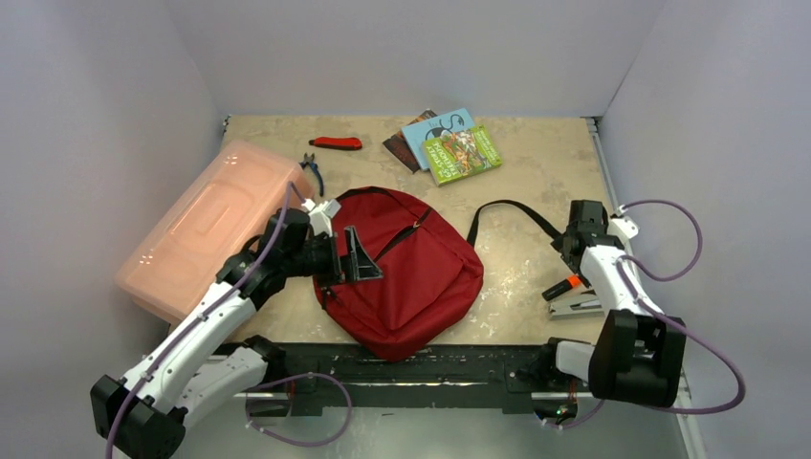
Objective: Pack the student bag
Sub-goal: Pick up the stationery from the center of the board, then place the stationery in the student bag.
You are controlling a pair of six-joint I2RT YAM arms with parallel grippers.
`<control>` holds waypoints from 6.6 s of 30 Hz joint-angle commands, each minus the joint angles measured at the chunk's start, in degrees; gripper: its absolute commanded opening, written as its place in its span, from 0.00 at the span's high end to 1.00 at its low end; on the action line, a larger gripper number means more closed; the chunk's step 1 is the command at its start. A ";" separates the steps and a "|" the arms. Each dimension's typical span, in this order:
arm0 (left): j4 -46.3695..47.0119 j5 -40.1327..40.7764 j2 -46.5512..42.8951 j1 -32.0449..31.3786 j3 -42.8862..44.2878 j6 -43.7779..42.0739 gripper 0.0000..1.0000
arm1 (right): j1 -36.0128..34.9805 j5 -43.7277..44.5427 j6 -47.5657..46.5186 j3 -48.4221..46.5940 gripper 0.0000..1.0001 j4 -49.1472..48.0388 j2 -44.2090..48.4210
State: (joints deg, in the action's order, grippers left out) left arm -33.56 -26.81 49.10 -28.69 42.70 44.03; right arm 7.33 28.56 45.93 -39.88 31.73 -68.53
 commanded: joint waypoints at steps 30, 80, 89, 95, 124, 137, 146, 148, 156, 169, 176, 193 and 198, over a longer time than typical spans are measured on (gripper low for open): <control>6.11 -0.96 4.53 -1.09 0.44 3.14 0.05 | 6.21 -12.63 -0.57 3.73 0.47 -6.43 -8.22; 6.64 22.47 1.24 -13.68 3.32 0.69 0.59 | -55.12 -29.07 28.99 -13.12 1.00 -38.75 -9.77; 4.76 26.23 3.04 -13.94 5.20 -0.38 0.68 | -56.83 -27.85 29.13 -14.25 1.00 -36.89 -10.22; 5.35 25.94 3.92 -13.96 5.55 -0.74 0.79 | -57.67 -27.09 28.96 -15.21 1.00 -36.04 -10.98; -11.95 43.55 -10.48 -13.94 1.23 0.55 1.00 | -58.23 -13.32 23.58 -36.96 0.27 4.15 -28.49; -10.36 40.74 -12.18 -13.99 -0.68 -0.52 1.00 | -61.30 -10.98 26.58 -34.87 0.52 2.91 -34.56; -4.49 28.92 -7.00 -13.80 0.72 -3.32 1.00 | -61.91 -8.48 19.48 -23.29 1.00 -7.16 -24.85; -3.15 22.94 -2.65 -13.69 3.37 -5.69 1.00 | -61.91 -9.76 15.30 -19.58 1.00 -12.65 -21.42; -3.65 8.85 16.80 -9.59 12.83 -13.57 1.00 | -61.83 -17.62 6.76 -9.28 1.00 -31.48 -13.11; -13.74 6.20 34.28 -5.68 22.70 -22.05 1.00 | -61.83 -19.15 4.18 -6.02 1.00 -36.19 -10.91; -15.75 6.84 41.39 -5.97 27.44 -25.04 1.00 | -61.78 -19.33 3.34 -5.57 1.00 -36.91 -10.66; -8.30 10.56 37.34 -7.22 23.85 -20.33 0.50 | -61.56 -19.96 3.02 -4.34 1.00 -37.83 -10.63; -4.28 12.72 33.74 -6.03 19.91 -16.69 0.47 | -61.56 -20.45 3.20 -3.57 1.00 -38.27 -10.94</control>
State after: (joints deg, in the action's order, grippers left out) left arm -42.39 -16.88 86.13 -35.92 64.82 23.57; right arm -54.33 9.19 49.82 -44.27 -3.01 -81.23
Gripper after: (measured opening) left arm 0.524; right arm 0.011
